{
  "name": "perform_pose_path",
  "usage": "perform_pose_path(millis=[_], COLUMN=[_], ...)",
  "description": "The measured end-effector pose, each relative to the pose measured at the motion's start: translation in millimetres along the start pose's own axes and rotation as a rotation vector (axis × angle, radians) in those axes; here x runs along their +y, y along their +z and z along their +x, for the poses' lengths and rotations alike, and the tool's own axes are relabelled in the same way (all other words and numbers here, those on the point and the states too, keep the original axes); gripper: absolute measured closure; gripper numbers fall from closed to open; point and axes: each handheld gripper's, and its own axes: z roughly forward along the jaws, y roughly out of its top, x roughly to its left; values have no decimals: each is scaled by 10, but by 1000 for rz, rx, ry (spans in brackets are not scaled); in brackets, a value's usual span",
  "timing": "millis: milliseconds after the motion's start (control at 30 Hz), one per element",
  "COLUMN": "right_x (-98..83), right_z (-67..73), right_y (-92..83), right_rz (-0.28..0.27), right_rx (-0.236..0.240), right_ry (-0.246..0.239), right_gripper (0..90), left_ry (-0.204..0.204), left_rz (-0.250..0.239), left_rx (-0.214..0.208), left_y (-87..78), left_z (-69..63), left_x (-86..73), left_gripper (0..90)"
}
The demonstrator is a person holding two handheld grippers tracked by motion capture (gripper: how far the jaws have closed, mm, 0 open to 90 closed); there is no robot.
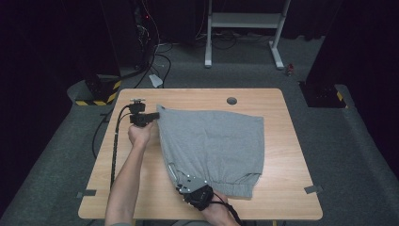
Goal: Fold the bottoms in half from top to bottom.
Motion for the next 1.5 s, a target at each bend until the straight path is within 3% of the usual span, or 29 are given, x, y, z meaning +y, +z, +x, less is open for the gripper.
perform_pose_path(millis=[167,333,467,567,633,800,833,967,1033,1133,1267,1500], right_x=[53,146,203,282,329,480,525,687,707,662,520,386], right_z=[-26,-103,-110,-92,-78,-29,-22,4,12,-12,-84,-118], right_y=[-19,-9,-18,2,20,30,29,-13,-82,-118,-193,-260], right_rz=[-13,-44,-54,-53,-58,-71,-78,-121,-157,-166,-165,-175], right_rx=[16,99,114,117,114,116,118,132,128,120,93,68], right_ry=[5,52,68,42,27,-6,-12,-29,-26,-11,29,53], right_gripper=[862,863,863,863,863,863,863,863,863,863,863,863], left_ry=[-15,36,18,22,-13,20,0,12,24,28,85,118], left_rz=[-19,-19,-29,-31,-52,-66,-81,-105,-117,-124,-109,-102], left_rx=[-2,14,12,19,-1,16,8,24,21,6,-7,-36], left_y=[-100,-241,-313,-380,-473,-632,-683,-906,-1023,-1040,-897,-700], left_z=[42,82,116,178,264,313,319,341,316,272,73,-193], left_x=[31,150,170,176,219,329,352,434,478,490,551,609], left_gripper=[870,870,870,870,870,870,871,871,871,871,871,871])
